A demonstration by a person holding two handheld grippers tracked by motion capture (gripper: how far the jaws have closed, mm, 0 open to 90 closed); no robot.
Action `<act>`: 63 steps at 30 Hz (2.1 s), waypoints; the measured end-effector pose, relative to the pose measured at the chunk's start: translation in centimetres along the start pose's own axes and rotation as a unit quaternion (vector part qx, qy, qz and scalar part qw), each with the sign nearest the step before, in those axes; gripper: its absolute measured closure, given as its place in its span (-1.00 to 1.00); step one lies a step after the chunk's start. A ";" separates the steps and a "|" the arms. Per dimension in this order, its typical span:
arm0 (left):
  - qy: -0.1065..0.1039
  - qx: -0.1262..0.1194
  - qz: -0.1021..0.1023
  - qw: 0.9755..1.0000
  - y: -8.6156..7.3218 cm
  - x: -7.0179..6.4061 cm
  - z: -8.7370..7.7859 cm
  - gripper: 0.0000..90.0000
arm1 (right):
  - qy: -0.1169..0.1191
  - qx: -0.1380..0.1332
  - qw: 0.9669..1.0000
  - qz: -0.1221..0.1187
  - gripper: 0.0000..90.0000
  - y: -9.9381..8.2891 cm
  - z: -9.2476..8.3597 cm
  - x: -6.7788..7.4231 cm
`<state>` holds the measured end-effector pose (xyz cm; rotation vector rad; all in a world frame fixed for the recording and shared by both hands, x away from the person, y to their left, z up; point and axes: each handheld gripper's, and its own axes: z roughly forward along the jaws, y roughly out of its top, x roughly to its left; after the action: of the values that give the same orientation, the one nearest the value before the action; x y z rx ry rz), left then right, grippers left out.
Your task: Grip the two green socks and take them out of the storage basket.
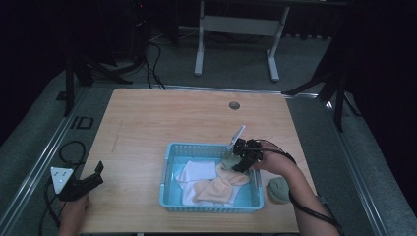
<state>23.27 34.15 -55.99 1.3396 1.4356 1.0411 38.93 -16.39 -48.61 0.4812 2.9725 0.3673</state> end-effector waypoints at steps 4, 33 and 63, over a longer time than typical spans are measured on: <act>0.000 0.000 0.000 1.000 0.0 0.0 0.0 -0.99 | -0.010 0.017 1.000 -0.006 -0.14 0.2 0.7 0.3; 0.001 0.001 0.000 1.000 0.0 0.0 0.0 -0.99 | 0.001 -0.015 0.999 -0.046 0.91 1.6 -4.3 2.1; 0.003 0.003 0.001 1.000 0.0 -0.1 0.1 -0.99 | -0.097 -0.122 0.988 0.010 0.91 -2.1 -17.8 -1.5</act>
<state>23.35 34.09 -55.98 1.3435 1.4433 1.0430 37.12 -22.69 -31.83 0.4886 2.6904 0.6369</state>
